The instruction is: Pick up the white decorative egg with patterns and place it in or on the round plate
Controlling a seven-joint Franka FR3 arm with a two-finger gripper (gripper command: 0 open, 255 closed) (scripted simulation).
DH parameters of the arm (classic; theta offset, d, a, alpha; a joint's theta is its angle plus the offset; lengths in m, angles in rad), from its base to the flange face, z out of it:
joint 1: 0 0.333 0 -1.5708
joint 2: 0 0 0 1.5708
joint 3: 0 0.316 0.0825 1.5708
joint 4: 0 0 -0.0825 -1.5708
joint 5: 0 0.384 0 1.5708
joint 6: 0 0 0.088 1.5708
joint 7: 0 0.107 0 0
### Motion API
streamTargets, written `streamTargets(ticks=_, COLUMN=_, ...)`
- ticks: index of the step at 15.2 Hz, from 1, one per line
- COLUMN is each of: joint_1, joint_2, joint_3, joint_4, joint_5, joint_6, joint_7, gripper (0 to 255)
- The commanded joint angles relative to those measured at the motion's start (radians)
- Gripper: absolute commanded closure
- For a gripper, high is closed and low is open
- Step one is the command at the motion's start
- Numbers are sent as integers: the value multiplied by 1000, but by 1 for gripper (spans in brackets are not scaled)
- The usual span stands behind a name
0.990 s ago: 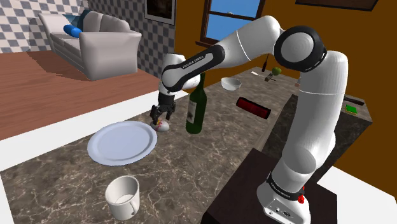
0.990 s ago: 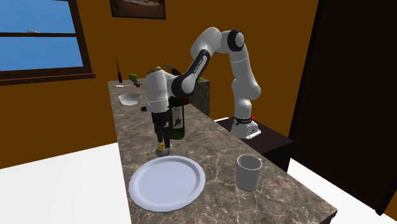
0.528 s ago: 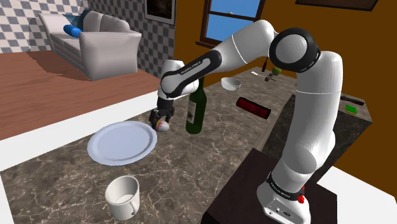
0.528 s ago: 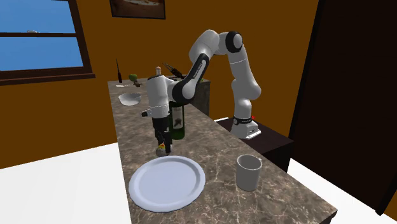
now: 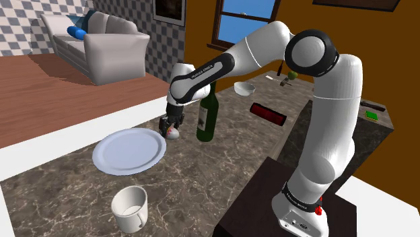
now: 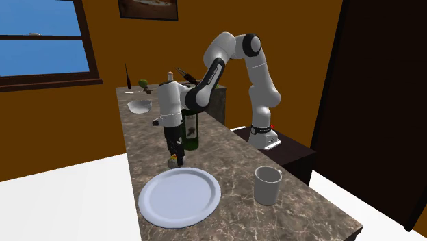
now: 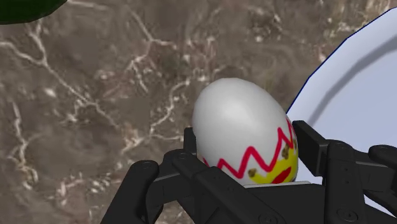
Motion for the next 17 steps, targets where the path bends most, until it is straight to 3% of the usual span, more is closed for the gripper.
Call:
streamTargets(ticks=1, joint_1=0, joint_2=0, joint_3=0, joint_4=0, joint_5=0, joint_6=0, joint_7=0, gripper=255)
streamTargets(ticks=6, joint_1=0, joint_2=0, joint_3=0, joint_4=0, joint_5=0, joint_6=0, joint_7=0, gripper=255)
streamTargets(ticks=17, joint_1=-15, joint_2=-88, joint_3=13, joint_4=43, joint_5=27, joint_6=-127, joint_7=2, gripper=255)
